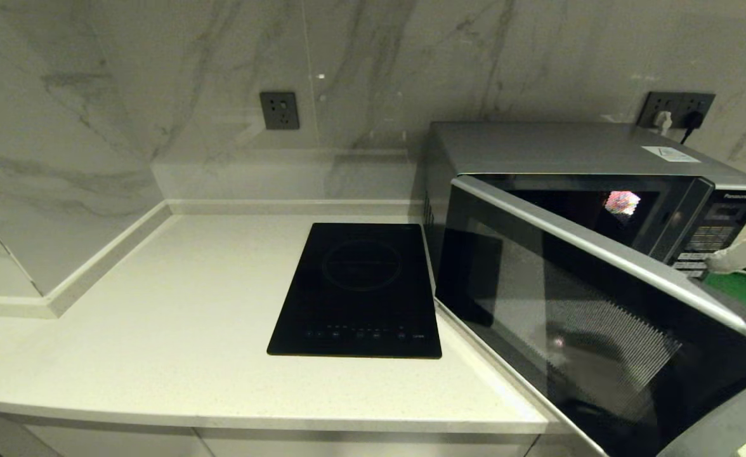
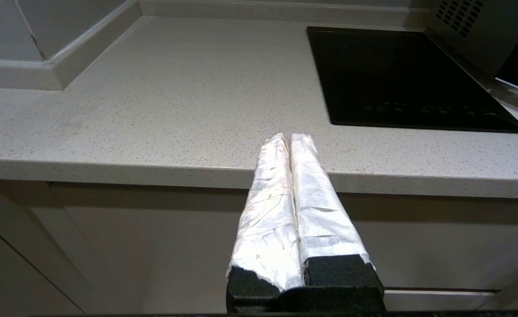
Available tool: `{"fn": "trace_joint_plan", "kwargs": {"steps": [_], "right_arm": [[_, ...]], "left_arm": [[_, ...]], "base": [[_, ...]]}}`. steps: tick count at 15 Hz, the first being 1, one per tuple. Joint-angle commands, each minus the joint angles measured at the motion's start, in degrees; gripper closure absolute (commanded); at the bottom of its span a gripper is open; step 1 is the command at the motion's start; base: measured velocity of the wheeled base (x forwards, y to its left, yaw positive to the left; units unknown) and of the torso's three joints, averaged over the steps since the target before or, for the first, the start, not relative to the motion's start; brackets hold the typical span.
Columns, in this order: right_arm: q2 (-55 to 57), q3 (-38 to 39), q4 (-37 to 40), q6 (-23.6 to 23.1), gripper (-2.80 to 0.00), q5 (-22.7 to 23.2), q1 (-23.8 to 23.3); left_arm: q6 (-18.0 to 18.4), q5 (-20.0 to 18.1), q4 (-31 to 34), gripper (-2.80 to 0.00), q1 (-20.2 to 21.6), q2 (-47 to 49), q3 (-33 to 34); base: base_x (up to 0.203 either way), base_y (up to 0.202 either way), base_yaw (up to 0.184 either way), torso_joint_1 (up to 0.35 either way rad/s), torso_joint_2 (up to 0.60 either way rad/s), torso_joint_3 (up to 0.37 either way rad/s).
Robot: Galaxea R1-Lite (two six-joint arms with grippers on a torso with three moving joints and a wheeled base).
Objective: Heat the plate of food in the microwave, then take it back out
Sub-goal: Open the microwave oven
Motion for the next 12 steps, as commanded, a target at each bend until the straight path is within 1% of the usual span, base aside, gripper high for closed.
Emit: {"fn": "trace_joint_plan", "kwargs": {"steps": [1,3,7,8,9,12], "right_arm": [[-0.1,0.6,0.4,0.0,0.00,0.3,0.0],[0.9,2.0,0.3,0.0,0.00,-1.2,-0.1],[0.8,3.6,0.2,-0.3,0.00,-1.4,0.2],[0.7,3.7,0.3,-0.3,0.00,-1.3,1.4],[0.5,3.9,0.3,-0.2,0.00,-1.3,3.5],[-0.9,5.5,0.4,0.3,0.00,-0.8,12.1]], "left_arm": [[0.0,0.0,0.0,0.00,0.0,0.0,0.0],[0.0,0.0,0.0,0.00,0.0,0.0,0.0],[0.0,0.0,0.0,0.00,0.0,0.0,0.0],[0.0,0.0,0.0,0.00,0.0,0.0,0.0],[0.0,0.0,0.0,0.00,0.0,0.0,0.0],[0.0,0.0,0.0,0.00,0.0,0.0,0.0]], "base": [[0.000,0.000,0.000,0.000,0.00,0.000],[0.000,0.000,0.000,0.000,0.00,0.000],[0.000,0.000,0.000,0.000,0.00,0.000],[0.000,0.000,0.000,0.000,0.00,0.000],[0.000,0.000,0.000,0.000,0.00,0.000],[0.000,0.000,0.000,0.000,0.00,0.000]]}}
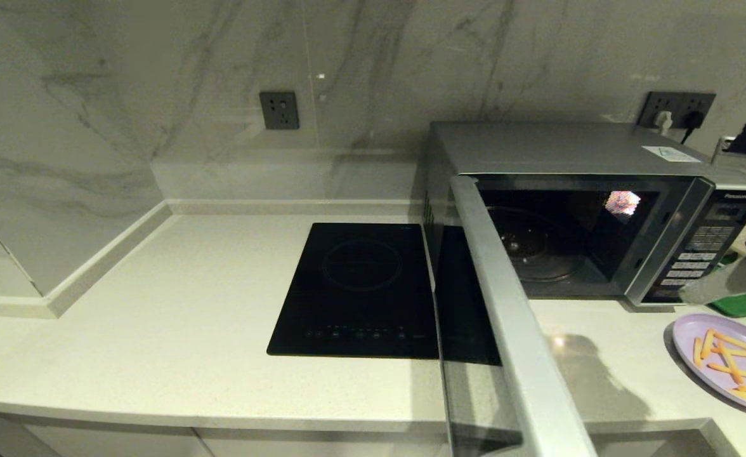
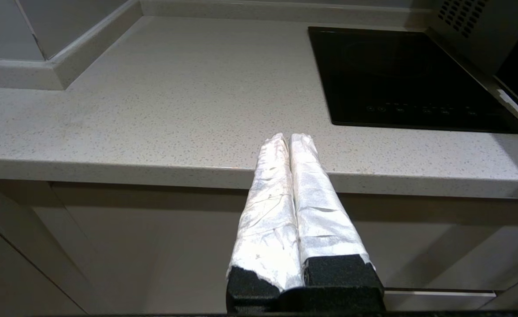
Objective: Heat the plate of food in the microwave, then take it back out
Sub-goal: Open the microwave oven
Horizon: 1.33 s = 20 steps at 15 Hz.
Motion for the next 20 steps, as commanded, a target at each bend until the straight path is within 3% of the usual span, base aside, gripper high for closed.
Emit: {"fn": "trace_joint_plan", "kwargs": {"steps": [1,5,8,14,20], "right_arm": [[-1.2,1.8,0.3,0.1,0.00,0.5,7.3],[-0.6,2.5,-1.6,2.6,0.00,0.7,18.8],[1.4,2.7,-4.1,6.7,0.00,0.6,24.0],[4.6,2.6,-4.7,6.9,0.00,0.4,27.7],[5.1,2.2,-4.7,6.9,0.00,0.2,28.3]], "left_arm": [[-0.1,0.0,0.0,0.00,0.0,0.0,0.0],[-0.1,0.0,0.0,0.00,0.0,0.0,0.0],[-0.1,0.0,0.0,0.00,0.0,0.0,0.0],[-0.1,0.0,0.0,0.00,0.0,0.0,0.0],[-0.1,0.0,0.0,0.00,0.0,0.0,0.0]], "base": [[0.000,0.000,0.000,0.000,0.00,0.000],[0.000,0.000,0.000,0.000,0.00,0.000],[0.000,0.000,0.000,0.000,0.00,0.000],[0.000,0.000,0.000,0.000,0.00,0.000],[0.000,0.000,0.000,0.000,0.00,0.000]]}}
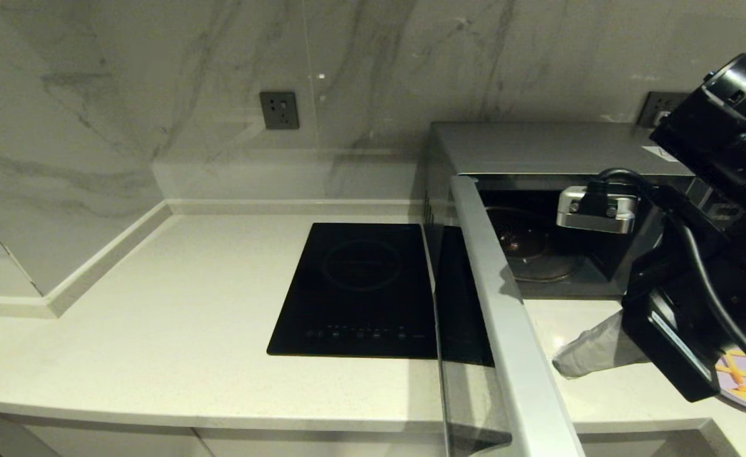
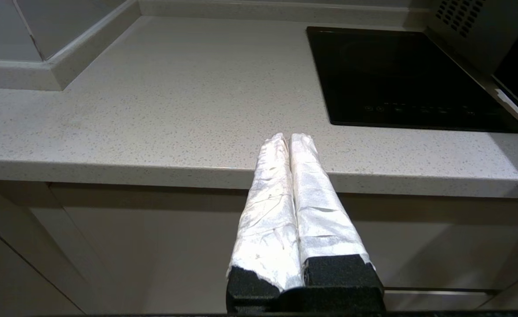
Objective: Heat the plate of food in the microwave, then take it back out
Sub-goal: Open the microwave oven, then put the plate in the microwave oven
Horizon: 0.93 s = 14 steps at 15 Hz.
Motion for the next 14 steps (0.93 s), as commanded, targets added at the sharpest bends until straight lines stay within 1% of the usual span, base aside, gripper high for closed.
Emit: {"fn": "trace_joint_plan", "kwargs": {"steps": [1,3,4,5,6,7,8,10,11,12,14], "right_arm": [[0.1,0.5,0.4,0.0,0.00,0.1,0.1],[0.0,0.5,0.4,0.1,0.00,-0.4,0.0],[0.1,0.4,0.4,0.8,0.00,-1.5,0.0],[0.2,0.3,0.4,1.6,0.00,-4.2,0.0],[0.3,0.4,0.4,4.0,0.00,-8.7,0.0],[0.4,0.7,0.4,9.4,0.00,-12.6,0.1],[0.4,1.0,0.4,16.1,0.00,-16.6,0.1],[0.0,2.2,1.3,33.4,0.00,-27.2,-0.4],[-0.4,3.7,2.8,41.5,0.00,-32.2,-1.9],[-1.2,5.4,4.3,46.7,0.00,-35.1,-5.7],[-2.9,9.0,5.3,50.9,0.00,-36.9,-17.1]], "left_arm": [[0.0,0.0,0.0,0.00,0.0,0.0,0.0],[0.0,0.0,0.0,0.00,0.0,0.0,0.0],[0.0,0.0,0.0,0.00,0.0,0.0,0.0],[0.0,0.0,0.0,0.00,0.0,0.0,0.0],[0.0,0.0,0.0,0.00,0.0,0.0,0.0],[0.0,0.0,0.0,0.00,0.0,0.0,0.0],[0.0,0.0,0.0,0.00,0.0,0.0,0.0],[0.0,0.0,0.0,0.00,0.0,0.0,0.0],[0.0,0.0,0.0,0.00,0.0,0.0,0.0],[0.0,0.0,0.0,0.00,0.0,0.0,0.0],[0.0,0.0,0.0,0.00,0.0,0.0,0.0]], "base": [[0.000,0.000,0.000,0.000,0.00,0.000],[0.000,0.000,0.000,0.000,0.00,0.000],[0.000,0.000,0.000,0.000,0.00,0.000],[0.000,0.000,0.000,0.000,0.00,0.000],[0.000,0.000,0.000,0.000,0.00,0.000],[0.000,0.000,0.000,0.000,0.00,0.000],[0.000,0.000,0.000,0.000,0.00,0.000],[0.000,0.000,0.000,0.000,0.00,0.000],[0.000,0.000,0.000,0.000,0.00,0.000],[0.000,0.000,0.000,0.000,0.00,0.000],[0.000,0.000,0.000,0.000,0.00,0.000]]}}
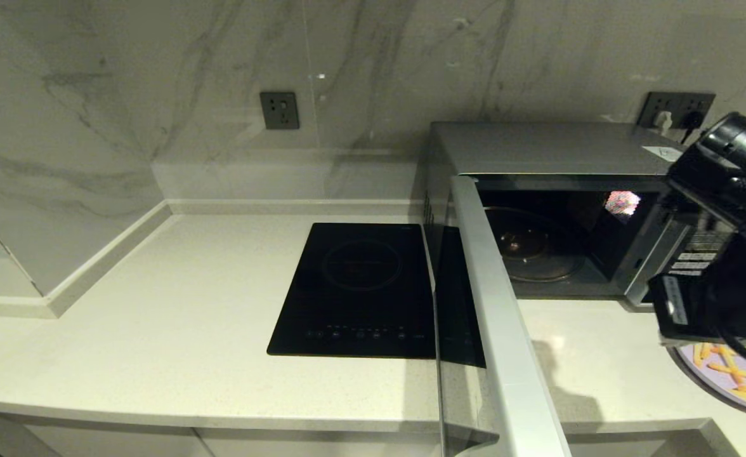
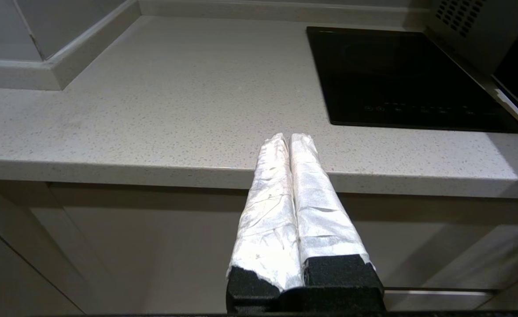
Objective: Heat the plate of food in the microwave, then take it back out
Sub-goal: Put the plate in the microwave oven
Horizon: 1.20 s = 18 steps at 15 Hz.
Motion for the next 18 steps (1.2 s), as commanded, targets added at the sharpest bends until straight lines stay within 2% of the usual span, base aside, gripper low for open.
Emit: {"fn": "trace_joint_plan", "kwargs": {"steps": [1,2,4,5,7,8,10,13,18], "right_arm": [[-2.2,4.6,0.1,6.1,0.00,-0.9,-14.2],[-2.5,6.8,-1.3,6.2,0.00,-0.2,-22.6],[-2.4,10.5,-5.6,3.2,0.00,3.4,-39.9],[-1.5,12.2,-8.0,1.4,-2.80,6.2,-48.4],[2.8,14.9,-12.8,-1.7,-2.80,11.8,-63.9],[5.7,15.9,-15.2,-3.3,-2.80,14.9,-69.9],[12.0,17.2,-18.9,-7.0,-2.80,20.4,-77.7],[16.7,18.3,-21.1,-8.8,-2.80,22.9,-80.1],[20.7,17.4,-24.6,-8.9,-2.80,23.7,-79.1]], "left_arm": [[0.0,0.0,0.0,0.00,0.0,0.0,0.0],[0.0,0.0,0.0,0.00,0.0,0.0,0.0],[0.0,0.0,0.0,0.00,0.0,0.0,0.0],[0.0,0.0,0.0,0.00,0.0,0.0,0.0],[0.0,0.0,0.0,0.00,0.0,0.0,0.0],[0.0,0.0,0.0,0.00,0.0,0.0,0.0],[0.0,0.0,0.0,0.00,0.0,0.0,0.0],[0.0,0.0,0.0,0.00,0.0,0.0,0.0],[0.0,0.0,0.0,0.00,0.0,0.0,0.0]], "base": [[0.000,0.000,0.000,0.000,0.00,0.000],[0.000,0.000,0.000,0.000,0.00,0.000],[0.000,0.000,0.000,0.000,0.00,0.000],[0.000,0.000,0.000,0.000,0.00,0.000],[0.000,0.000,0.000,0.000,0.00,0.000],[0.000,0.000,0.000,0.000,0.00,0.000],[0.000,0.000,0.000,0.000,0.00,0.000],[0.000,0.000,0.000,0.000,0.00,0.000],[0.000,0.000,0.000,0.000,0.00,0.000]]}}
